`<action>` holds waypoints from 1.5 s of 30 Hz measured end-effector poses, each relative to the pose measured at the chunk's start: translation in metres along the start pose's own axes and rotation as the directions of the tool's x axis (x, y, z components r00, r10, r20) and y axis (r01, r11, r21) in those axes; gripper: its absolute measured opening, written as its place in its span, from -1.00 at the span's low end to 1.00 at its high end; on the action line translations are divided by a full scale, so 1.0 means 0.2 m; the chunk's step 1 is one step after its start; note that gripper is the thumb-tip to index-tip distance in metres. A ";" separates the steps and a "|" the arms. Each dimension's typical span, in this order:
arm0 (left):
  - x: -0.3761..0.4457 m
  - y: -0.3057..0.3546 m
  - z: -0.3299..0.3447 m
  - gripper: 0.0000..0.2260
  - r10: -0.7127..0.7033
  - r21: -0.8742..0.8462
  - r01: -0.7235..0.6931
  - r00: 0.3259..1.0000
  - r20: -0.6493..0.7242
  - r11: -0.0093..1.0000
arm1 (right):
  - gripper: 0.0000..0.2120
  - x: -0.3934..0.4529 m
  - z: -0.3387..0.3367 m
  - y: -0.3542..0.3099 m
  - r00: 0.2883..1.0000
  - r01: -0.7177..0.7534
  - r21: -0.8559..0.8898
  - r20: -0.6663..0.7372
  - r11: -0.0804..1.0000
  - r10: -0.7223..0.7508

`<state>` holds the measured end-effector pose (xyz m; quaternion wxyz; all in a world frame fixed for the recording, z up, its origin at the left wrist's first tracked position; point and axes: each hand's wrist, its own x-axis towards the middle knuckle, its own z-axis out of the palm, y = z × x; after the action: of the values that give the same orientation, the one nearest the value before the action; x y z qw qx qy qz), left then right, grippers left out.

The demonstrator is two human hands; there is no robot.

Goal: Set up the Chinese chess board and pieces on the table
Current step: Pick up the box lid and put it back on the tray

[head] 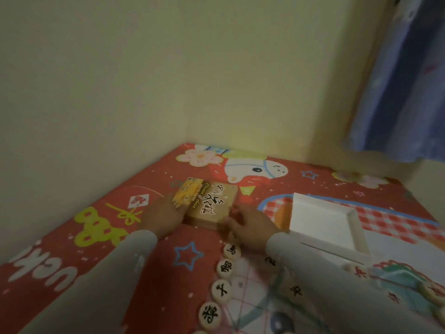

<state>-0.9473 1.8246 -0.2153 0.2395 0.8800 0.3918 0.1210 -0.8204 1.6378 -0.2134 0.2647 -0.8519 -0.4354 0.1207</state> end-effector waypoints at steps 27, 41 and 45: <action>-0.22 1.05 0.51 -0.93 0.322 -0.531 -0.143 0.910 0.261 0.835 | -0.60 -0.47 -0.57 0.73 0.739 -0.330 0.409 -0.449 0.851 0.502; -0.24 1.10 0.55 -0.81 0.359 -0.343 -0.250 0.881 0.307 0.906 | -0.71 -0.49 -0.53 0.81 0.745 -0.471 0.310 -0.363 0.826 0.560; -0.22 1.13 0.57 -0.91 0.364 -0.272 -0.287 0.883 0.298 0.919 | -0.74 -0.46 -0.53 0.84 0.728 -0.513 0.279 -0.360 0.812 0.583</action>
<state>-0.7883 1.6241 -0.1979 0.3760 0.9089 0.1741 0.0473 -0.7144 1.4460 -0.2220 0.3734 -0.9232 -0.0832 0.0376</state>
